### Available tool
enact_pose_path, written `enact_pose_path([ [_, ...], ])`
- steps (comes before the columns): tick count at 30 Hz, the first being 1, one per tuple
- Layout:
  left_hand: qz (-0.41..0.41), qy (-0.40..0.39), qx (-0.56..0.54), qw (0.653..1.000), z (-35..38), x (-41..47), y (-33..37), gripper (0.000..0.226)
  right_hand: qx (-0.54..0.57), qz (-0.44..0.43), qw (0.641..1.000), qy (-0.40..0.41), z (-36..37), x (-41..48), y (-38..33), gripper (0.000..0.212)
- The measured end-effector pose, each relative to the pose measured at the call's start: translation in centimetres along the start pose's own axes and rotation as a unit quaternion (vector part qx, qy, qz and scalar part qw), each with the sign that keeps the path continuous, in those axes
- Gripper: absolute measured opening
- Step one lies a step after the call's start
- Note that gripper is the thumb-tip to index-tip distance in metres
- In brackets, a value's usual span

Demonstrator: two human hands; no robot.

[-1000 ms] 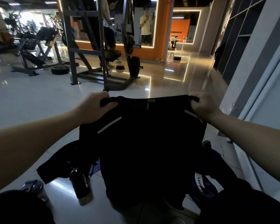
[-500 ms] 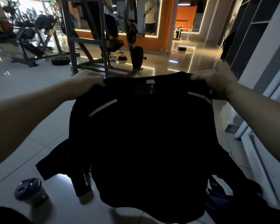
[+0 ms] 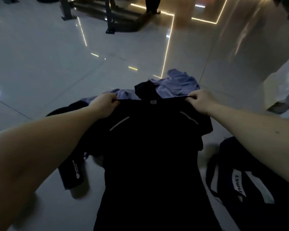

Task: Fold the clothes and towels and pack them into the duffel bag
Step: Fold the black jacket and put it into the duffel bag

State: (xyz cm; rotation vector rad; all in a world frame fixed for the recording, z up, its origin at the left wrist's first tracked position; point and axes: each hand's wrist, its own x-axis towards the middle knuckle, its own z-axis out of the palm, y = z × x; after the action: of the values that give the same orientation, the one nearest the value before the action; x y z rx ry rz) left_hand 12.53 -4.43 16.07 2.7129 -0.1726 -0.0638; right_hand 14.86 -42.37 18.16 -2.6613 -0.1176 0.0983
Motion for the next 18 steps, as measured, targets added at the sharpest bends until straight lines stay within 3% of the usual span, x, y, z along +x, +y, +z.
enact_pose_path([
  [5, -0.032, -0.024, 0.024, 0.999, 6.0, 5.0, -2.9, 0.025, -0.025, 0.021, 0.999, -0.018, 6.5, 4.9, 3.2, 0.022],
  [12, -0.081, 0.012, 0.025, 0.996, 11.0, 9.5, -3.7, 0.015, -0.040, 0.072, 0.997, -0.004, 12.5, 8.3, 5.0, 0.038],
  [18, -0.065, 0.027, 0.062, 0.996, 13.6, 10.5, -5.1, 0.012, -0.032, 0.076, 0.996, -0.040, 14.8, 9.6, 5.9, 0.018],
])
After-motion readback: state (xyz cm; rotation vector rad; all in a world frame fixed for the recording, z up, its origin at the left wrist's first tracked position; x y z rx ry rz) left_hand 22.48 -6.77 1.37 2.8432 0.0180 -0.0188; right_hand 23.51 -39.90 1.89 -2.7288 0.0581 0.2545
